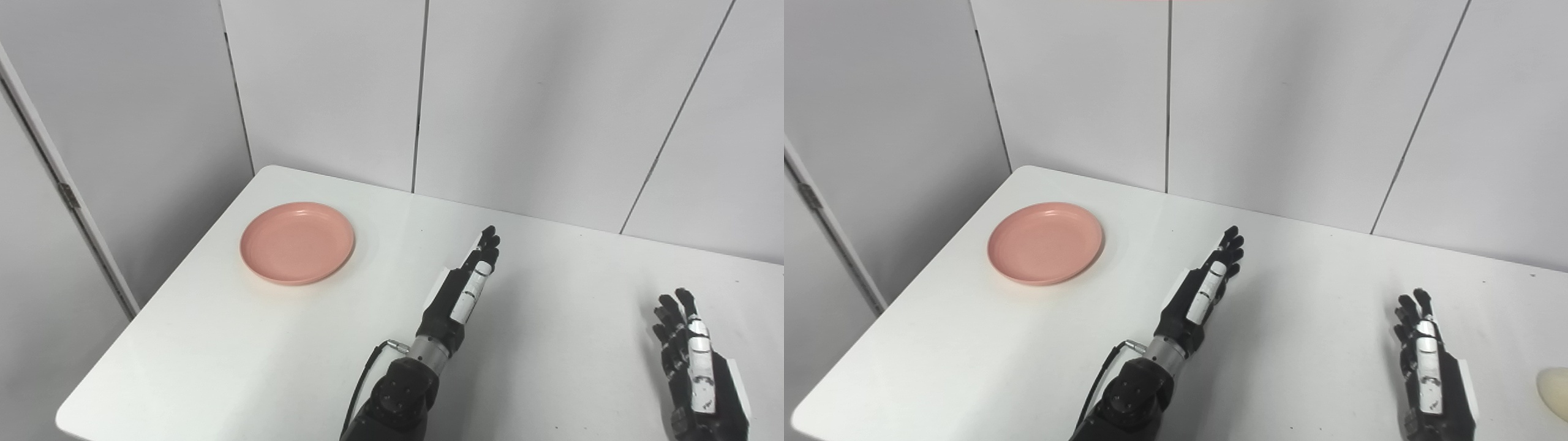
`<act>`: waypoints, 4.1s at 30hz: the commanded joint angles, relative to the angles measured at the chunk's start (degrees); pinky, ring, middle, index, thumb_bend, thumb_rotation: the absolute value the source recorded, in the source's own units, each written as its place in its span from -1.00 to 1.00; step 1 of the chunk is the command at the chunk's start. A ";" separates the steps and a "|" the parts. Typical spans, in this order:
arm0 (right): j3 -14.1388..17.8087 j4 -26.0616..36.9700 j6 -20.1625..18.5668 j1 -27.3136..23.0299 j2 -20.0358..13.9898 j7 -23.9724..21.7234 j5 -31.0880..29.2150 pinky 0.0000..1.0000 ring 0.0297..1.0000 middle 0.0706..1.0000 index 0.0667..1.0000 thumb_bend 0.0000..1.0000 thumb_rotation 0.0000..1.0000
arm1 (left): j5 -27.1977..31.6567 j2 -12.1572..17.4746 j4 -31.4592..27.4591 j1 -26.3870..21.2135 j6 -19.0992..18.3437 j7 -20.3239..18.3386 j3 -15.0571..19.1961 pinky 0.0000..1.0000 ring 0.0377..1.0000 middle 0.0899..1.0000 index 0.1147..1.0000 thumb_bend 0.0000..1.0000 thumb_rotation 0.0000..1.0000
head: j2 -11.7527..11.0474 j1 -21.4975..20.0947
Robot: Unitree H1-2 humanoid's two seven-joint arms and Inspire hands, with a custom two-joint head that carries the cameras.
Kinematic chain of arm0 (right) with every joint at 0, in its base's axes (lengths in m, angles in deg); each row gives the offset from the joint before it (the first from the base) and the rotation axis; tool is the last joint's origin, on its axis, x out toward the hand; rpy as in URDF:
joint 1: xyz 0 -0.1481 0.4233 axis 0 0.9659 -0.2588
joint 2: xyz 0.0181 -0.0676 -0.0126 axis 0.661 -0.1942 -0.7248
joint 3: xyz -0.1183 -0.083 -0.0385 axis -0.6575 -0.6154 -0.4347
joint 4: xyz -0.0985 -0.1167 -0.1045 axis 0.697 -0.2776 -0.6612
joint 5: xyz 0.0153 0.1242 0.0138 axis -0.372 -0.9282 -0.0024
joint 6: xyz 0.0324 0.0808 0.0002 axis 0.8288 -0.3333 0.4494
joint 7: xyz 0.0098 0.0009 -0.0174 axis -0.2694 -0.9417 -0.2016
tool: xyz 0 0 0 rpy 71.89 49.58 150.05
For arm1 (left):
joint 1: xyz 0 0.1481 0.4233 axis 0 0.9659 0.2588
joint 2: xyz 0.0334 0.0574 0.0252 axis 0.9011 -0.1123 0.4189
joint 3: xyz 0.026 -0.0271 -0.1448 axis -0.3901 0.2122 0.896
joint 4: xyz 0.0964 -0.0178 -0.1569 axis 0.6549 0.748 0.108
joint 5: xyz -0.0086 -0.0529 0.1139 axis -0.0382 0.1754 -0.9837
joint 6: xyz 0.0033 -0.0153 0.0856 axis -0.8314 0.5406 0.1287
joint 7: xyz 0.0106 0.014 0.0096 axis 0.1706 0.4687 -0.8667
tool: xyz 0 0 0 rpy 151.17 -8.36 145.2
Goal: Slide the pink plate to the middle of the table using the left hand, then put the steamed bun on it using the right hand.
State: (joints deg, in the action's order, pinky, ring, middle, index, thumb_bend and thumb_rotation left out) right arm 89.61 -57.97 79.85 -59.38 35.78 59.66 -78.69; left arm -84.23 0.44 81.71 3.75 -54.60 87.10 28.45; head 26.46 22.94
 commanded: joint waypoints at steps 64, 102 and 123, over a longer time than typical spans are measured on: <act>-1.06 -0.92 2.18 -2.19 1.61 0.86 2.29 1.00 0.99 0.94 1.00 -0.22 0.87 | 5.83 26.37 -11.65 -9.35 -10.30 11.75 24.56 0.88 0.67 0.66 0.65 0.49 1.00 | -3.66 0.06; -0.89 -0.38 1.86 -1.89 1.12 0.16 2.11 1.00 0.99 0.94 1.00 -0.20 0.84 | 9.77 31.40 13.47 -12.17 -3.82 10.12 24.09 0.80 0.50 0.45 0.47 0.50 1.00 | -2.96 0.51; -0.82 0.34 1.42 -1.86 0.98 0.10 1.95 1.00 0.99 0.94 1.00 -0.16 0.76 | 14.22 28.76 18.05 -12.68 -7.35 4.47 22.40 0.72 0.55 0.54 0.56 0.57 1.00 | -2.46 0.63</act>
State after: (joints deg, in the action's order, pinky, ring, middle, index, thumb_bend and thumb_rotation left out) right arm 88.58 -59.48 80.00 -59.87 37.05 59.76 -76.46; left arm -70.52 28.75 99.22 -6.99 -60.54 93.45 51.55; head 23.91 23.64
